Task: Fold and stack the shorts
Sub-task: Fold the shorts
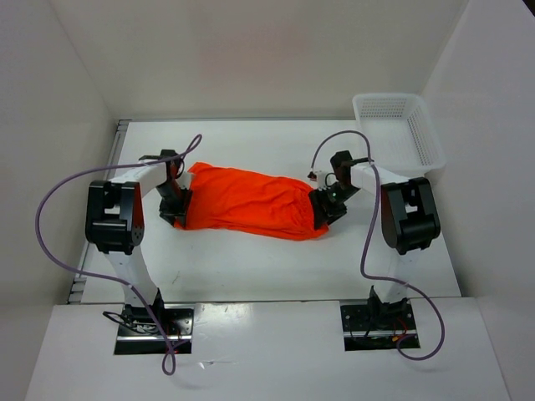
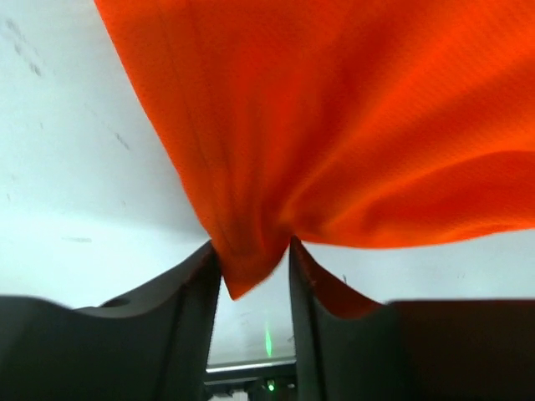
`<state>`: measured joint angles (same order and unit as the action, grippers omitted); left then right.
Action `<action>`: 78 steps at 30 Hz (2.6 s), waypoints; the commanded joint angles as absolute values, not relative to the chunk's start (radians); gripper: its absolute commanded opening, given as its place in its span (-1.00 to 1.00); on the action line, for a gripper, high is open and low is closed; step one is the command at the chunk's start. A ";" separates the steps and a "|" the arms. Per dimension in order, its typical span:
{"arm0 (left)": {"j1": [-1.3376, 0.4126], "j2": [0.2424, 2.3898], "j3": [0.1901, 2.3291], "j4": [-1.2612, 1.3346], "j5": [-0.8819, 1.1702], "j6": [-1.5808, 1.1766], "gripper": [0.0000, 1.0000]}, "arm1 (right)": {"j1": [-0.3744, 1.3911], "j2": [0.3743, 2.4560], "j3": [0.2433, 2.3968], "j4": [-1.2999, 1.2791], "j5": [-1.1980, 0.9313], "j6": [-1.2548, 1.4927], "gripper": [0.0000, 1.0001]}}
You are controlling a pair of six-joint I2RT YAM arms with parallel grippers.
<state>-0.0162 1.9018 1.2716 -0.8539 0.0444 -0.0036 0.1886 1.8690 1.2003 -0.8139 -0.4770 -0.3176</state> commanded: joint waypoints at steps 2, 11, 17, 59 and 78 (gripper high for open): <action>0.000 1.822 1.322 -0.937 0.032 0.000 0.03 | 0.238 1.925 1.189 -0.767 -0.405 -0.259 0.10; 0.009 1.746 1.466 -0.989 0.004 0.000 0.29 | 0.268 2.029 1.218 -0.756 -0.325 -0.143 -1.00; -0.207 1.961 1.735 -0.999 0.047 0.000 0.33 | 0.268 1.971 1.282 -0.756 -0.166 -0.164 -1.00; -0.296 2.215 1.862 -0.661 0.252 0.000 0.58 | 0.107 1.838 1.864 -0.879 0.069 -0.287 -1.00; -0.321 2.465 2.083 -0.663 0.376 0.000 0.58 | 0.385 2.054 2.060 -0.902 0.181 -0.251 -1.00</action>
